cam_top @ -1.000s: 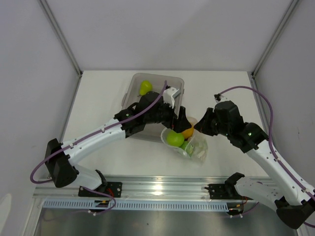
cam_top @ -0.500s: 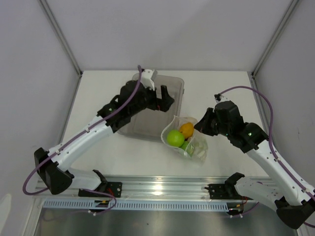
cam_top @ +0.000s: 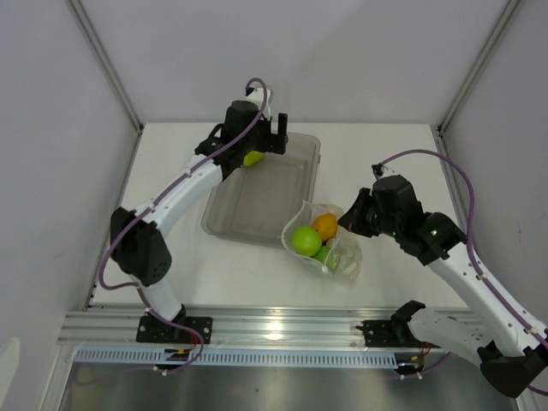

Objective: Place the food in the zip-top bag and seal the zipper
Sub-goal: Pick up the fake fruit from the bin.

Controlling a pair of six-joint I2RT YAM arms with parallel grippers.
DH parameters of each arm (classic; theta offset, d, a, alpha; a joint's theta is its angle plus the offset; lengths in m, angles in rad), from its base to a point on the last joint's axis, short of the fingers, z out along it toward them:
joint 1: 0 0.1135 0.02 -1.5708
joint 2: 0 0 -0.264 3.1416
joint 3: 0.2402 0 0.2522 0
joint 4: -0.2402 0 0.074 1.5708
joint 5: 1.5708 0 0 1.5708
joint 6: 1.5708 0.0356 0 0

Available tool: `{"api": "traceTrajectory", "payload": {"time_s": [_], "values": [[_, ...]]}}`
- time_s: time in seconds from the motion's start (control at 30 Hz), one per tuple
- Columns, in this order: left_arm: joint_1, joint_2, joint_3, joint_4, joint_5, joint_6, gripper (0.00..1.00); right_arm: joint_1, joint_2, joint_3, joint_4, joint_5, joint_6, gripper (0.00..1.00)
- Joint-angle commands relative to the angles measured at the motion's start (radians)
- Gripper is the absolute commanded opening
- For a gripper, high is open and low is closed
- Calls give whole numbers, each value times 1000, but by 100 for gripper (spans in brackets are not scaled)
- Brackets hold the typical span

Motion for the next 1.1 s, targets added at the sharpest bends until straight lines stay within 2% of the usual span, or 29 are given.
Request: {"api": "traceTrajectory", "payload": {"time_s": [0.0,0.13,0.27,0.37,0.43,0.6,0.83,0.97,1.07], "values": [[72,122,126,-7,110,47,99,3,16,38,-3,-5,-21,0],[152,258,261,-4,232,-39,100,5,41,25,18,-40,-23,0],[233,353,326,93,447,-120,100,5,62,6,44,-66,-17,0],[238,442,419,62,481,-135,100,3,72,6,46,-71,-17,0],[241,485,491,53,484,-163,100,5,72,3,46,-66,-18,0],[261,562,496,151,461,-285,99,5,67,-8,43,-63,-15,0],[272,608,492,191,316,-418,99,5,72,-21,55,-62,-15,0],[295,634,473,255,359,-594,100,5,72,-32,75,-66,-12,0],[298,665,484,263,343,-628,99,5,66,-43,84,-66,-6,0]]}}
